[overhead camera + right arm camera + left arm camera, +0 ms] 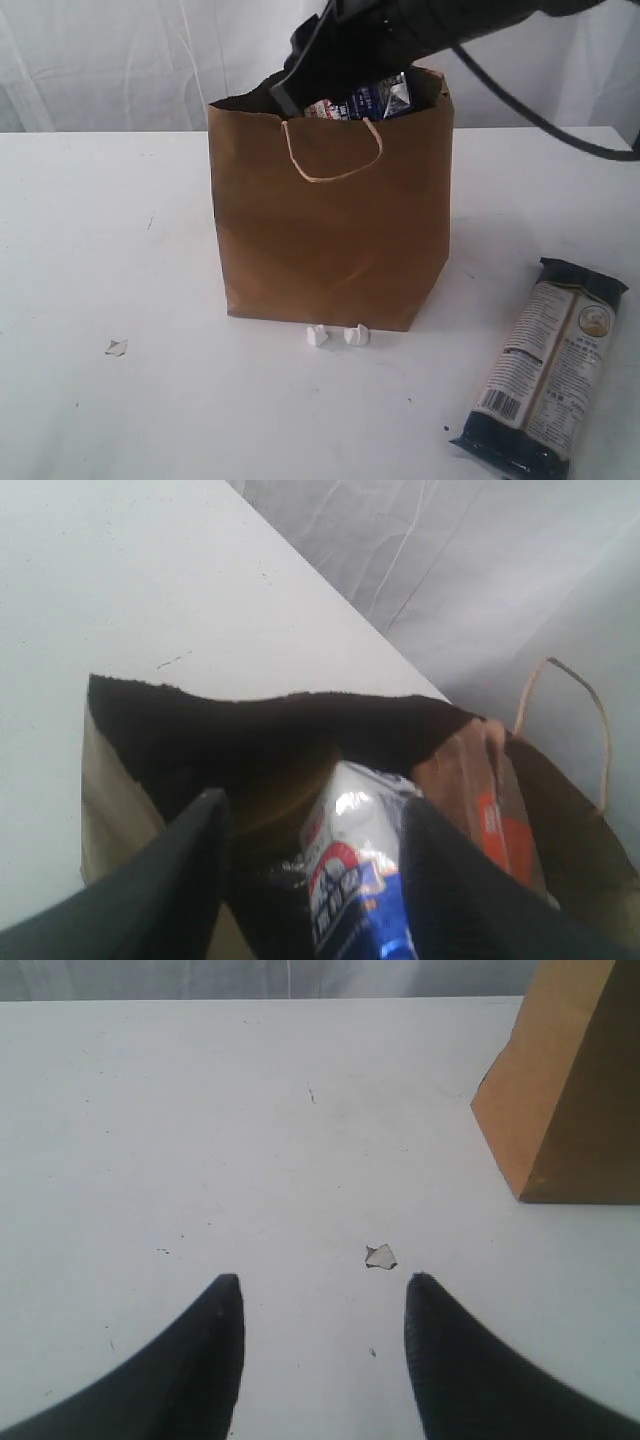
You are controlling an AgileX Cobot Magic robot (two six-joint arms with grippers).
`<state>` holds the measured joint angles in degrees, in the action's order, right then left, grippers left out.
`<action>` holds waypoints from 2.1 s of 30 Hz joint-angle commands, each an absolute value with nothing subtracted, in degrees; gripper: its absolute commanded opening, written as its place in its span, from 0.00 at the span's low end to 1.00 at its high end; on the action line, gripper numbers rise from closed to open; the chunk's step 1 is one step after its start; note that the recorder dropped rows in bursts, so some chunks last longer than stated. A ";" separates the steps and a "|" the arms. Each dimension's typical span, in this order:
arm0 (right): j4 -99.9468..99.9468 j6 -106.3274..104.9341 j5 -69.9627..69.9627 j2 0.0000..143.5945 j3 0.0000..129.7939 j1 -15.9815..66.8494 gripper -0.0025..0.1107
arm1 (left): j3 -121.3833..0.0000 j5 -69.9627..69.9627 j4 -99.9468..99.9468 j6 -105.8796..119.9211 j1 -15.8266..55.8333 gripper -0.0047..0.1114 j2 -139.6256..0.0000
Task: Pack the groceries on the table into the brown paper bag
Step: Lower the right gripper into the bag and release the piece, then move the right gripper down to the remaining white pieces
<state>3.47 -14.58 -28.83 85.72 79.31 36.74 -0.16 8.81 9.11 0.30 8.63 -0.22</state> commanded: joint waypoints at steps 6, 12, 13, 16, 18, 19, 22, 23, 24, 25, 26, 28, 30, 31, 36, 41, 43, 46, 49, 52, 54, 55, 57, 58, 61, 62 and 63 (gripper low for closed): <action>10.62 -1.66 -37.98 63.74 64.19 36.52 0.46 | 0.00 9.07 9.53 0.50 8.45 0.50 0.00; 11.61 8.48 -46.87 50.26 51.81 36.52 0.46 | 0.00 9.07 9.53 0.50 8.45 0.50 0.00; 10.87 8.96 -47.63 49.40 50.11 36.52 0.46 | 0.00 9.07 9.53 0.50 8.45 0.50 0.00; 6.67 9.32 -48.61 48.10 43.69 36.52 0.46 | 0.00 9.07 9.53 0.50 8.45 0.50 0.00; 1.79 8.86 -46.16 49.12 39.40 36.52 0.45 | 0.00 9.07 9.53 0.50 8.45 0.50 0.00; -0.83 7.45 -42.48 50.88 37.07 36.52 0.44 | 0.00 9.07 9.53 0.50 8.45 0.50 0.00; -4.78 7.13 -34.52 56.02 35.19 36.62 0.43 | 0.00 9.07 9.53 0.50 8.45 0.50 0.00; -5.05 7.13 -32.43 57.86 35.04 36.62 0.43 | 0.00 9.07 9.53 0.50 8.45 0.50 0.00; -5.20 7.29 -29.76 60.29 35.04 36.62 0.43 | 0.00 9.07 9.53 0.50 8.45 0.50 0.00; -5.64 7.72 -26.88 62.92 34.89 36.62 0.43 | 0.00 9.07 9.53 0.50 8.45 0.50 0.00; -5.83 7.72 -24.12 65.71 34.90 36.62 0.43 | 0.00 9.07 9.53 0.50 8.45 0.50 0.00; -6.15 7.72 -19.02 71.52 34.90 36.62 0.43 | 0.00 9.07 9.53 0.50 8.45 0.50 0.00; -9.30 7.72 -14.70 76.56 35.20 36.62 0.45 | 0.00 9.07 9.53 0.50 8.45 0.50 0.00; -10.94 7.72 -13.21 79.16 35.80 36.62 0.47 | 0.00 9.07 9.53 0.50 8.45 0.50 0.00; -12.25 7.27 -9.20 88.34 39.16 38.08 0.58 | 0.00 9.07 9.53 0.50 8.45 0.50 0.00; -12.13 6.78 -8.66 94.08 42.89 38.22 0.59 | 0.00 9.07 9.53 0.50 8.45 0.50 0.00; -12.13 6.72 -8.66 95.89 44.33 38.22 0.59 | 0.00 9.07 9.53 0.50 8.45 0.50 0.00; -12.00 6.72 -8.66 98.58 46.33 38.22 0.59 | 0.00 9.07 9.53 0.50 8.45 0.50 0.00; -12.00 6.72 -9.32 100.72 48.20 38.22 0.59 | 0.00 9.07 9.53 0.50 8.45 0.50 0.00; -12.00 6.72 -9.95 102.03 48.81 38.22 0.59 | 0.00 9.07 9.53 0.50 8.45 0.50 0.00; -12.00 6.72 -10.07 102.43 48.81 38.22 0.58 | 0.00 9.07 9.53 0.50 8.45 0.50 0.00; -12.00 6.72 -10.07 102.71 48.81 38.22 0.58 | 0.00 9.07 9.53 0.50 8.45 0.50 0.00; -11.91 6.72 -9.70 103.17 48.81 38.22 0.58 | 0.00 9.07 9.53 0.50 8.45 0.50 0.00; -11.79 6.72 -9.56 103.42 48.81 38.22 0.58 | 0.00 9.07 9.53 0.50 8.45 0.50 0.00; -11.79 6.72 -8.98 104.10 48.81 38.22 0.58 | 0.00 9.07 9.53 0.50 8.45 0.50 0.00; -11.79 6.72 -8.65 104.43 48.81 38.22 0.58 | 0.00 9.07 9.53 0.50 8.45 0.50 0.00; -11.52 6.64 -8.34 104.73 48.81 38.22 0.58 | 0.00 9.07 9.53 0.50 8.45 0.50 0.00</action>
<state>-11.76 7.29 -9.54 104.07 48.48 38.18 -0.16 8.81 9.11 0.30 8.63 -0.22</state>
